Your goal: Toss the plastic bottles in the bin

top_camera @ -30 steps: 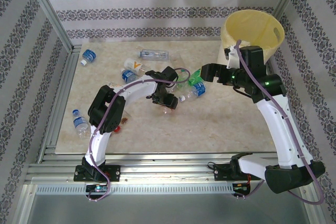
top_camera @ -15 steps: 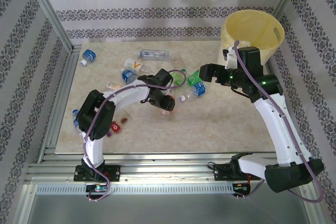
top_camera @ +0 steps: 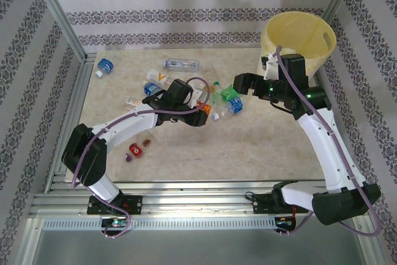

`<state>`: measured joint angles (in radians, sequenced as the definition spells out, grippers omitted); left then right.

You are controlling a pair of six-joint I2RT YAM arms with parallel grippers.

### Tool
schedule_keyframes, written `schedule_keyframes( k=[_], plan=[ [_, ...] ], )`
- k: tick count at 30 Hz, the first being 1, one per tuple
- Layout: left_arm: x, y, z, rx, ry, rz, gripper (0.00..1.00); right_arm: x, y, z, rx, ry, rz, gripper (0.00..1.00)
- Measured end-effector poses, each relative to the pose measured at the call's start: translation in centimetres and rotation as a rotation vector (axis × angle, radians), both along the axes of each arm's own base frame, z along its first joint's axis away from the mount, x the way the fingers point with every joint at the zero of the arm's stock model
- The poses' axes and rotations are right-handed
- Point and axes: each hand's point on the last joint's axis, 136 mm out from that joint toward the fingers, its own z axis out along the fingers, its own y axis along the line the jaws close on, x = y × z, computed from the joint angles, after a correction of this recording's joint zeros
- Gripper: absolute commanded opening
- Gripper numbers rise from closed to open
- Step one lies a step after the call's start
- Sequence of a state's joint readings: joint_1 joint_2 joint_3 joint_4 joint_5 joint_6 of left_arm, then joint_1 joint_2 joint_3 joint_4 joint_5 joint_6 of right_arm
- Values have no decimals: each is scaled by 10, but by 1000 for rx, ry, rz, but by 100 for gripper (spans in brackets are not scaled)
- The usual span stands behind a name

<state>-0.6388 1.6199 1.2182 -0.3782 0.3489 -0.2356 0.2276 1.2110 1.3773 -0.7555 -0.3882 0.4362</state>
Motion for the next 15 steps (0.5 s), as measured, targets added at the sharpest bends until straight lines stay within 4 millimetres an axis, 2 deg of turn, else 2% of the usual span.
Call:
schedule_keyframes(
  k=[6, 15],
  plan=[
    [0, -8, 24, -84, -69, -30, 45, 2, 14, -4, 60, 31, 42, 98],
    [-1, -19, 47, -163, -128, -81, 44, 2, 44, -20, 120, 96, 130, 98]
  ],
)
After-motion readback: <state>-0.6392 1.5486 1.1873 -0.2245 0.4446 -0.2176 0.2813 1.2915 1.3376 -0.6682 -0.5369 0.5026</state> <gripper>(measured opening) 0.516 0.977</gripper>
